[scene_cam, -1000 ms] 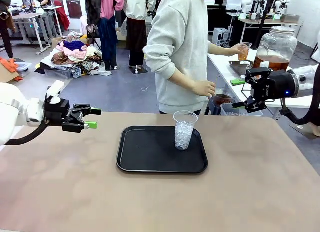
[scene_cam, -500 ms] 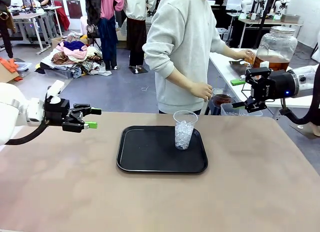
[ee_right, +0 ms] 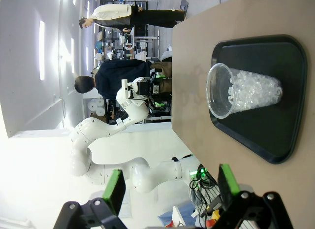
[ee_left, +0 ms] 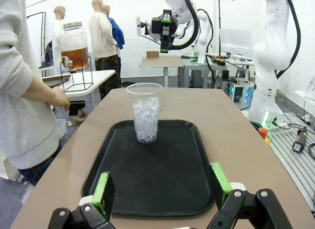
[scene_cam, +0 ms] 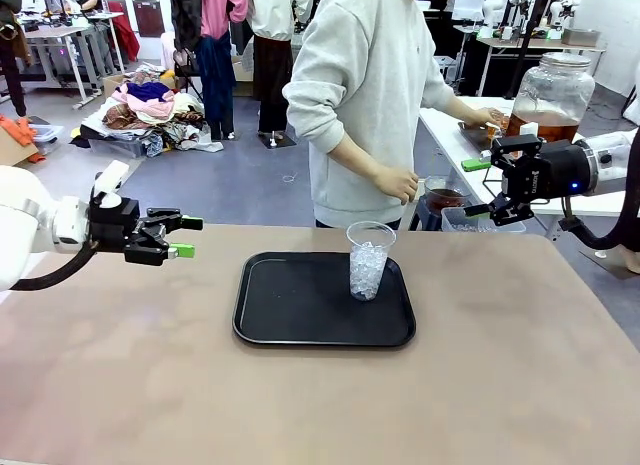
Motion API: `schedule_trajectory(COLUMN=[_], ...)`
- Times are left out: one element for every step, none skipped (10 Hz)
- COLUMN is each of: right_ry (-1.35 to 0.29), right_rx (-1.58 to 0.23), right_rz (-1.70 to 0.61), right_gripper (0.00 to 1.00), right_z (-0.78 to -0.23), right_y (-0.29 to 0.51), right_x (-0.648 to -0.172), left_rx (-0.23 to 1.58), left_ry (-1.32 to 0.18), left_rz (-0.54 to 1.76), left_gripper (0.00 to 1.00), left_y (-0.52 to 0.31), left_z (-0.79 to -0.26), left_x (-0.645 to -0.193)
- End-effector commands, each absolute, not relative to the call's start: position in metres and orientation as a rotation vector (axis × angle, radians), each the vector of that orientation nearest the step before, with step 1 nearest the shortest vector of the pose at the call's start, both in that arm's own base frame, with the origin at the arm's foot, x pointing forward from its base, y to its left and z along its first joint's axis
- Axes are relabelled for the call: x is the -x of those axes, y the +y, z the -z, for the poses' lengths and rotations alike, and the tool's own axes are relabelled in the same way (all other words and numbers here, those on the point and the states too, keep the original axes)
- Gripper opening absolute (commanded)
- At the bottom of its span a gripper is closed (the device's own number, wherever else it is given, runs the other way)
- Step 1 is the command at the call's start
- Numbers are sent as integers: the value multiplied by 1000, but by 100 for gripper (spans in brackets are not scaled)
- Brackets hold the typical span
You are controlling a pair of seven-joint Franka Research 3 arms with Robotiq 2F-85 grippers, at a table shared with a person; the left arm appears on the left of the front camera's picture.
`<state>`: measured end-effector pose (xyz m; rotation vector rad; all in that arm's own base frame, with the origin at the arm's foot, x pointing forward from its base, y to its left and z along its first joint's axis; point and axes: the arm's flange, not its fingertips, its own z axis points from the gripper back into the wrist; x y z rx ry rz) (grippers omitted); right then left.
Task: Pour the drink into the iced cup.
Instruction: Pick up the iced cup indicated by the human and present it to them.
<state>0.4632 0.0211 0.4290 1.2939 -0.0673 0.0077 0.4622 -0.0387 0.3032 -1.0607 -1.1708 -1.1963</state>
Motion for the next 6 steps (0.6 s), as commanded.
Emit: schedule_trajectory(right_ry=[-68, -68, -68, -68, -68, -68], right_rx=[-1297, -1297, -1297, -1297, -1297, -1297], right_rz=[-10, -10, -10, -10, -10, -10], right_gripper=[100, 100, 100, 100, 100, 100], right_z=[-430, -430, -430, -430, -430, -430], right_y=[22, 22, 22, 22, 22, 22], right_x=[-463, -463, -463, -463, -463, -463], left_rx=[1065, 1065, 1065, 1065, 1065, 1065], left_ry=[-1177, -1177, -1177, -1177, -1177, -1177], left_rz=[1193, 1193, 1193, 1193, 1193, 1193], left_gripper=[100, 100, 100, 100, 100, 100], left_y=[-40, -40, -40, -40, -40, -40], left_z=[-305, -305, -305, -305, -305, -305], left_x=[-463, -463, -463, -463, -463, -463])
